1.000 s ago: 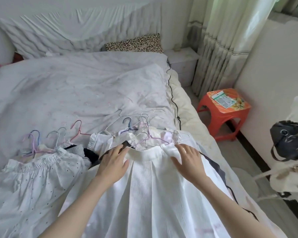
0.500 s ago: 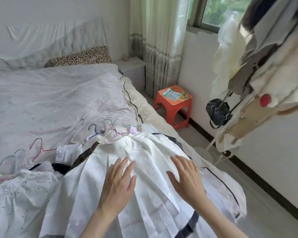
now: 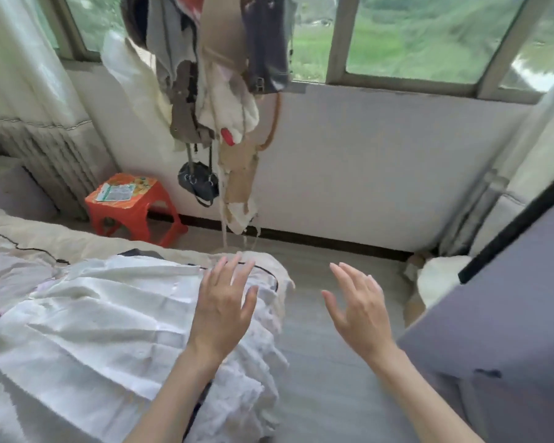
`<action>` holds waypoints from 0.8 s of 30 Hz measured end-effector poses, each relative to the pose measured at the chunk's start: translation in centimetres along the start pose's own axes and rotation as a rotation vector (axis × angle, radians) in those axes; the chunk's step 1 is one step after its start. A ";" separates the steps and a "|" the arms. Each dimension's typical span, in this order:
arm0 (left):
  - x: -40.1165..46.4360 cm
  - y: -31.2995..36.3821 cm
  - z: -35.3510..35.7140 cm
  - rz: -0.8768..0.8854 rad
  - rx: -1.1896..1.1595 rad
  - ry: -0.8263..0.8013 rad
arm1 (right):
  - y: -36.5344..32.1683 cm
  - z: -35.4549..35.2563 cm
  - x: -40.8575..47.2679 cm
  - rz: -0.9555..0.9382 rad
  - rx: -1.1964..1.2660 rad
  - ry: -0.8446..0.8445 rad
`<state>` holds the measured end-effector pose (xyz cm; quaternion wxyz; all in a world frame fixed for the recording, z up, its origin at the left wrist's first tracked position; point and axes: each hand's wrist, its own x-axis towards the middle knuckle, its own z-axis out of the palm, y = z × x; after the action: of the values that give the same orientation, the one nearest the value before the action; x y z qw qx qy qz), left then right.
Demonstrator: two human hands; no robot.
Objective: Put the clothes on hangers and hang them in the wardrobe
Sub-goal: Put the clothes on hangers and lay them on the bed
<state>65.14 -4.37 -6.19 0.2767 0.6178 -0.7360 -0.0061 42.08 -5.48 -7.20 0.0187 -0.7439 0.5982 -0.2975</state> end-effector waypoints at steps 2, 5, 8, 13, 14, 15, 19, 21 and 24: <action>1.7 5.1 1.9 0.114 -0.081 -0.014 | 3.8 -3.5 -2.0 0.116 -0.060 0.048; 2.8 12.1 5.4 0.270 -0.175 -0.065 | 9.1 -8.7 -5.8 0.275 -0.148 0.115; 3.1 18.4 9.4 0.389 -0.227 -0.160 | 13.9 -13.5 -9.7 0.459 -0.239 0.151; 3.5 30.1 15.1 0.570 -0.282 -0.297 | 21.8 -21.3 -15.9 0.705 -0.410 0.202; 3.6 32.7 15.9 0.612 -0.288 -0.304 | 23.3 -22.9 -17.1 0.752 -0.426 0.203; 3.8 35.0 16.6 0.647 -0.291 -0.311 | 24.7 -24.4 -18.1 0.791 -0.439 0.212; 4.4 44.9 19.0 0.806 -0.320 -0.343 | 29.4 -30.5 -22.3 0.921 -0.549 0.348; 4.5 49.5 19.9 0.882 -0.361 -0.354 | 30.8 -33.3 -24.0 0.979 -0.578 0.399; 4.0 55.6 21.1 0.989 -0.426 -0.398 | 32.5 -37.0 -26.0 1.034 -0.641 0.460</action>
<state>5.72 -1.87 -2.96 0.2211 0.1174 -0.9579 -0.1405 -6.45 20.82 -0.19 -0.1921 -0.2460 0.9269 -0.2084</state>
